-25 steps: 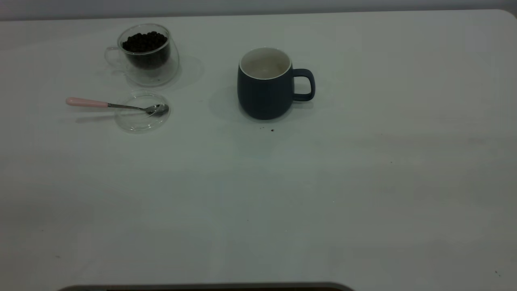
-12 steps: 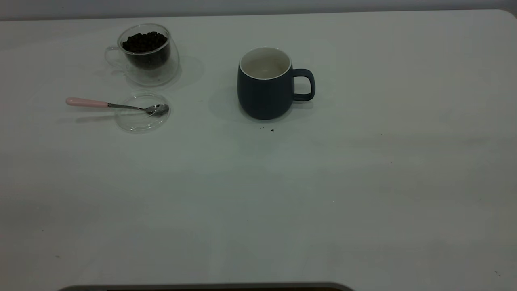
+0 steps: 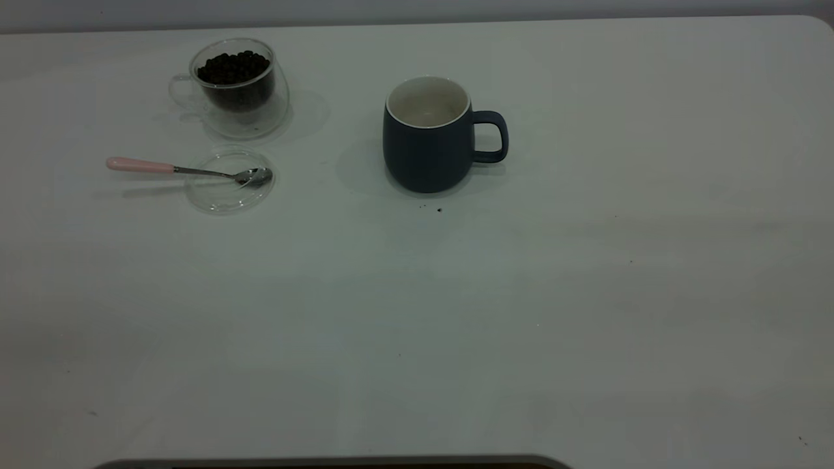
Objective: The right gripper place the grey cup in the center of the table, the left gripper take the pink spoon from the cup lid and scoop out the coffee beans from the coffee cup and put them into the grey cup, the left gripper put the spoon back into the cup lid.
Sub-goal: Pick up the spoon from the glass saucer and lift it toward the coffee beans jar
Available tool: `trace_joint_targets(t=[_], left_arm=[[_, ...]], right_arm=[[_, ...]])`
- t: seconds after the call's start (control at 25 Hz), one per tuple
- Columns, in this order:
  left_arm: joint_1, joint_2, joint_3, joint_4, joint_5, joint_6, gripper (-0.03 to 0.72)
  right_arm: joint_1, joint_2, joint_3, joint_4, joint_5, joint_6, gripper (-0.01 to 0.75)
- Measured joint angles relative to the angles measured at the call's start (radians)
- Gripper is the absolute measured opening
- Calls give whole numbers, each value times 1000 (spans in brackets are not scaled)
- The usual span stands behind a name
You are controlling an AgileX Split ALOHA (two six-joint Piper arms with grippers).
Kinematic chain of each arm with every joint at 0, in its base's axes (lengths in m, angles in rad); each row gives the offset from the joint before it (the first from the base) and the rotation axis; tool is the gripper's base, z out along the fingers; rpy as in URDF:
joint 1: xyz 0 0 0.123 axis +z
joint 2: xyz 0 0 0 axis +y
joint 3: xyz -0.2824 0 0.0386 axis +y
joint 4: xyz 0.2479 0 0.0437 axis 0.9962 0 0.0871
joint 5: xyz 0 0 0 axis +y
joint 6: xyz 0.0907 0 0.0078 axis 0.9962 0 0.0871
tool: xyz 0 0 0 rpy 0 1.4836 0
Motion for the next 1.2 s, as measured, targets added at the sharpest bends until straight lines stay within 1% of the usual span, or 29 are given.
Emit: trace_joint_targets(t=[0.08, 0.2, 0.4, 0.56, 0.76, 0.88, 1.04, 1.2], left_arm=[[0, 18, -10, -11, -33, -38, 480], [0, 121, -23, -29, -129, -125, 480], [0, 425, -79, -31, -315, -170, 480], [1, 696, -153, -30, -428, -198, 480], [4, 1022, -255, 5, -501, -216, 480], [50, 1195, -320, 11, -516, -223, 480], [163, 1387, -384, 11, -533, -221, 480], [256, 1548, -423, -11, -544, -147, 480]], right_arm=[[0, 0, 0, 0, 0, 0, 573], [0, 0, 0, 0, 0, 0, 573], [0, 0, 0, 0, 0, 0, 573], [0, 0, 0, 0, 0, 0, 573], [0, -1, 0, 0, 0, 0, 573], [0, -1, 0, 0, 0, 0, 573], [0, -1, 0, 0, 0, 0, 573], [0, -1, 0, 0, 0, 0, 573]])
